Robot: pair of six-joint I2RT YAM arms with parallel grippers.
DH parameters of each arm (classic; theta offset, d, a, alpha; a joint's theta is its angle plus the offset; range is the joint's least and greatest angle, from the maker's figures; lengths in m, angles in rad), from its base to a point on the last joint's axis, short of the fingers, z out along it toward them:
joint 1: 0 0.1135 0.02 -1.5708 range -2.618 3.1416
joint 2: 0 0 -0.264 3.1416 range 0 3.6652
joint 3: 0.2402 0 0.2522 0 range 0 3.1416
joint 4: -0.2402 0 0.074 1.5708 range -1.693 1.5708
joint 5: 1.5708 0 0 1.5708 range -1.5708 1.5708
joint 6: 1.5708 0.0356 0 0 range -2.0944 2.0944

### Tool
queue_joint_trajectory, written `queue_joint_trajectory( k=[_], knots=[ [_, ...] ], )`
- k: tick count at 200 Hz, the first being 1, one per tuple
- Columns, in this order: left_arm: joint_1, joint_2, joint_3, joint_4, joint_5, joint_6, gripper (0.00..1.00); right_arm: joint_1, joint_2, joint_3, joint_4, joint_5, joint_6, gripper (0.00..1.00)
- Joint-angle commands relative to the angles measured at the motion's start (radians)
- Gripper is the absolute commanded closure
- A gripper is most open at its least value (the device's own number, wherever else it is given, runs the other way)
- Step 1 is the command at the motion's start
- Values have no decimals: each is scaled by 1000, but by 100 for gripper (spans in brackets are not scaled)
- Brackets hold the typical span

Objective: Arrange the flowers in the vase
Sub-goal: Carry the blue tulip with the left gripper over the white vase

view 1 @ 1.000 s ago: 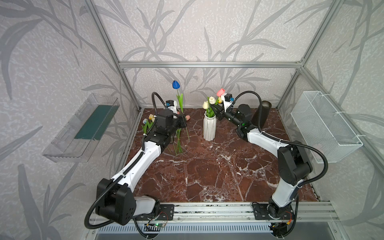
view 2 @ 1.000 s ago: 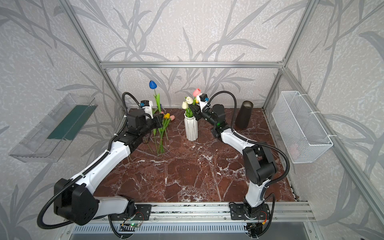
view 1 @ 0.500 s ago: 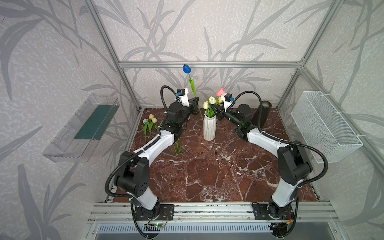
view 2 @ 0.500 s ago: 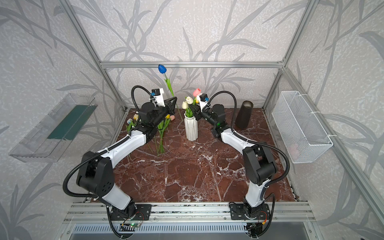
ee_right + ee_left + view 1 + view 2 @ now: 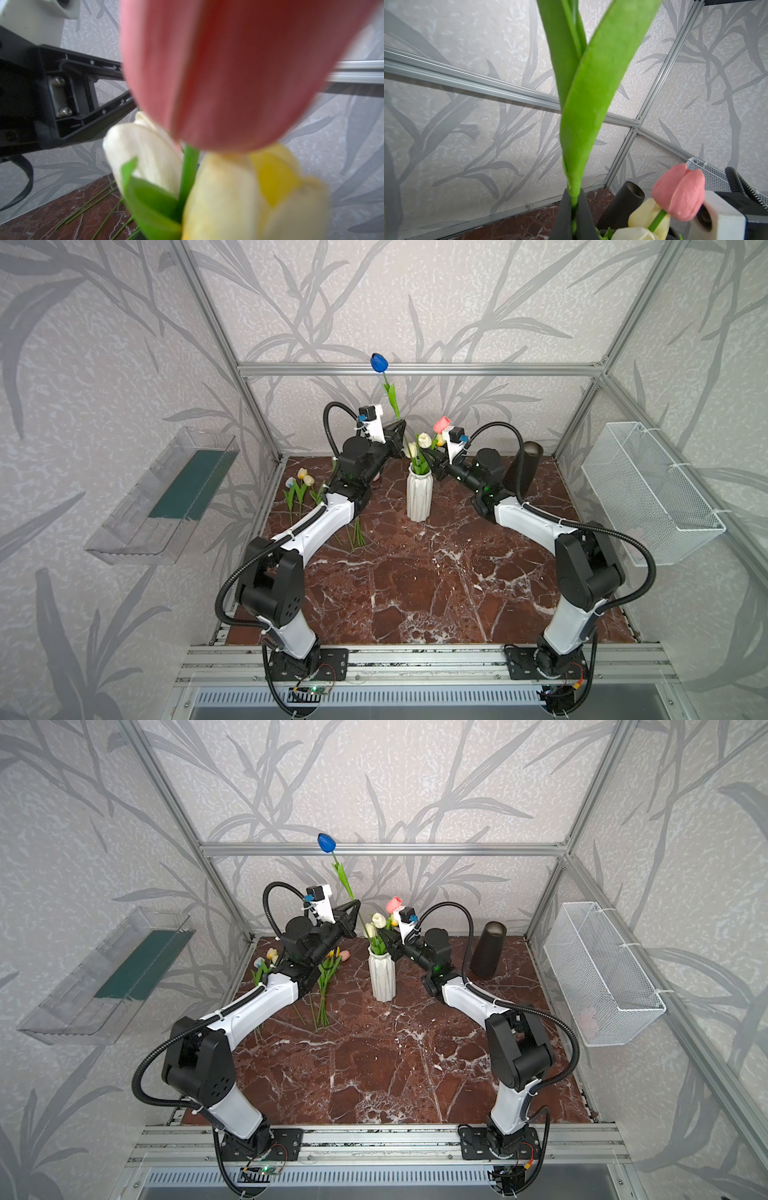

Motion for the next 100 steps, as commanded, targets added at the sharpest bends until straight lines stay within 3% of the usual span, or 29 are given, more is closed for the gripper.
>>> queue_joint_trajectory(
  k=[1,100],
  knots=[
    [-8,-2,36,0,-4,26,100,-7,-10,15,64,9,4,66],
    [-33,37,-62,101,-27,3,100,-7,-16,5,64,13,0,66]
  ],
)
